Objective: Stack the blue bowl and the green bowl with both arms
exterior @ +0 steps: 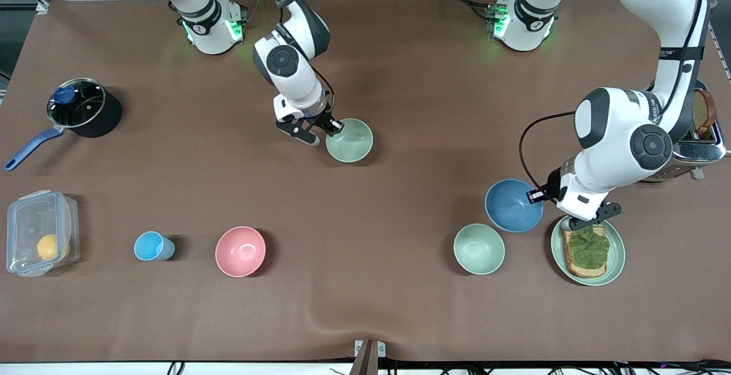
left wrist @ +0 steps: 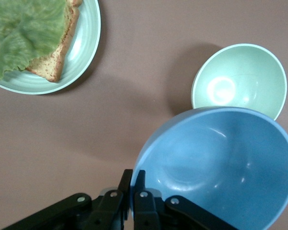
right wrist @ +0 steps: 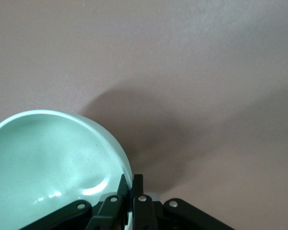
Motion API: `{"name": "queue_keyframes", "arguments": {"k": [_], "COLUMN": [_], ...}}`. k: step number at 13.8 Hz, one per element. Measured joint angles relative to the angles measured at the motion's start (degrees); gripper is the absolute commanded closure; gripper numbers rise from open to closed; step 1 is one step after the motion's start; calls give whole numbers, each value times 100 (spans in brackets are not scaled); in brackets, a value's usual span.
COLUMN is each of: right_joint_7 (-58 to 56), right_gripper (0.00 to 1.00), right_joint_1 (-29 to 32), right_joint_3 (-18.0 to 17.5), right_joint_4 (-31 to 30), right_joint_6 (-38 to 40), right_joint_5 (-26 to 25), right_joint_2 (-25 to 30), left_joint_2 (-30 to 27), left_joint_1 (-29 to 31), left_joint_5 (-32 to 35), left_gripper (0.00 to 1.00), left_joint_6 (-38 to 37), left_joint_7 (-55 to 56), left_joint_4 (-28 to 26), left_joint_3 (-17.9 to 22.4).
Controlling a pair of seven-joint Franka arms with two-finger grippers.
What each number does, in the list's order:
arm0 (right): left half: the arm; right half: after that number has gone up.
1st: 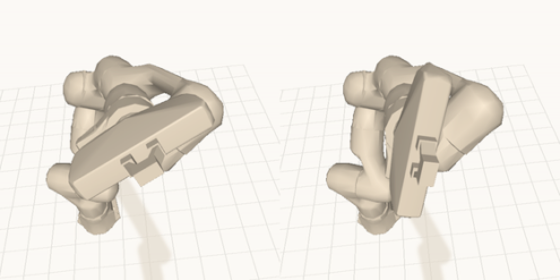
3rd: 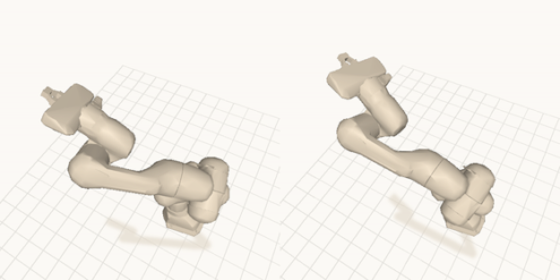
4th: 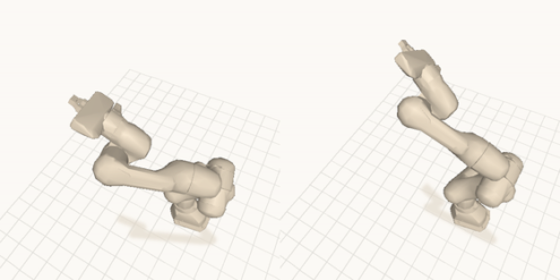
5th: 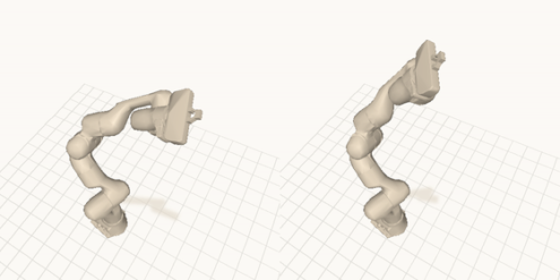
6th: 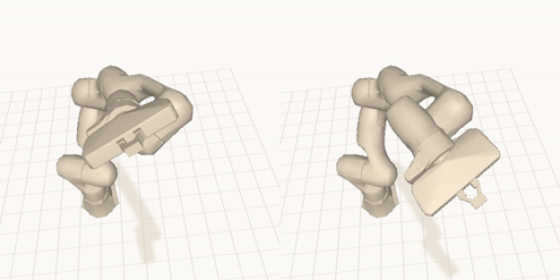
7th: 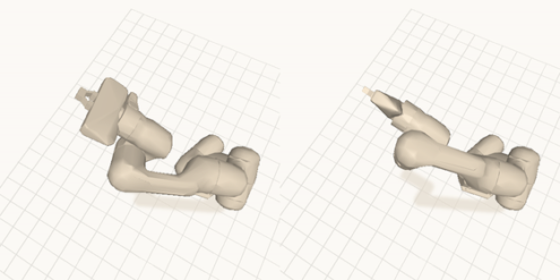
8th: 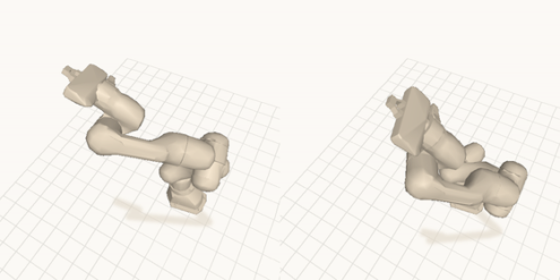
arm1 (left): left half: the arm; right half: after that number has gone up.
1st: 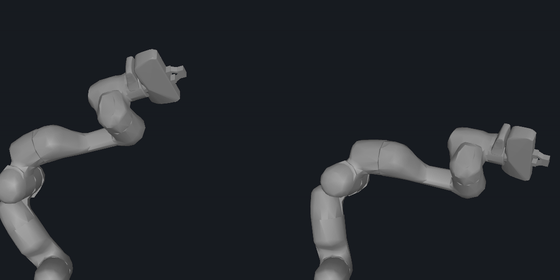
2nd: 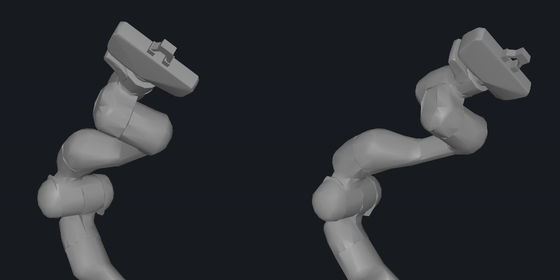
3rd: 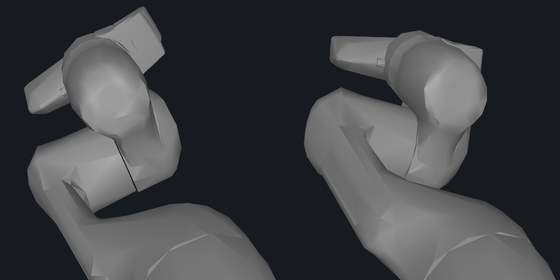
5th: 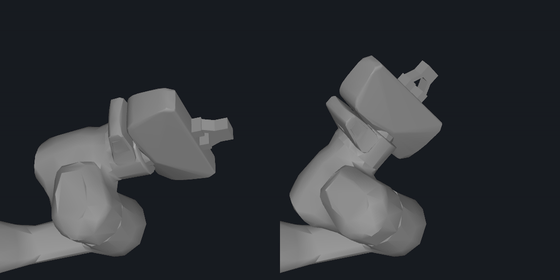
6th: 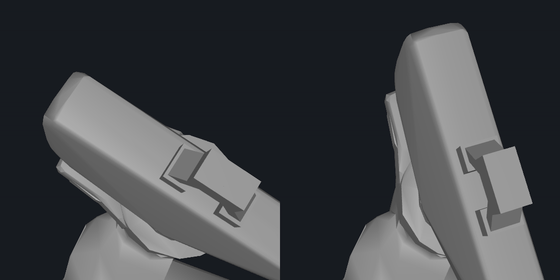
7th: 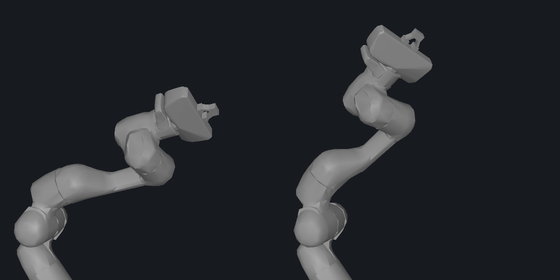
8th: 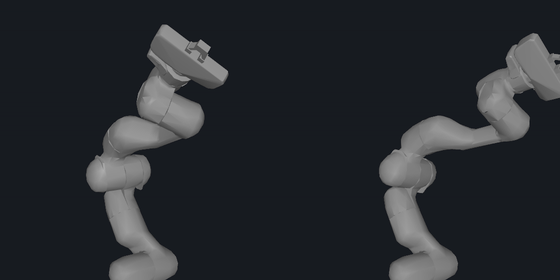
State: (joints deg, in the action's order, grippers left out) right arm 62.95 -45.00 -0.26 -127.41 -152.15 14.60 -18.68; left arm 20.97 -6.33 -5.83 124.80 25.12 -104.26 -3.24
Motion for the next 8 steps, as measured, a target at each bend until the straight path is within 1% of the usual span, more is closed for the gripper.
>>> {"name": "queue_keyframes", "arguments": {"k": [4,8], "right_joint_7": [229,380], "right_gripper": [100,100], "right_joint_1": [-199,-228], "right_joint_3": [2,2], "right_joint_4": [0,-3], "right_joint_6": [-110,-147], "right_joint_5": [0,0], "right_joint_2": [-3,-60], "left_joint_2": [36,83], "left_joint_1": [-256,-873], "left_joint_5": [0,0], "left_gripper": [100,100], "left_joint_6": [0,1], "left_joint_7": [465,1557], "left_joint_4": [10,208], "left_joint_3": [-12,-34]}}
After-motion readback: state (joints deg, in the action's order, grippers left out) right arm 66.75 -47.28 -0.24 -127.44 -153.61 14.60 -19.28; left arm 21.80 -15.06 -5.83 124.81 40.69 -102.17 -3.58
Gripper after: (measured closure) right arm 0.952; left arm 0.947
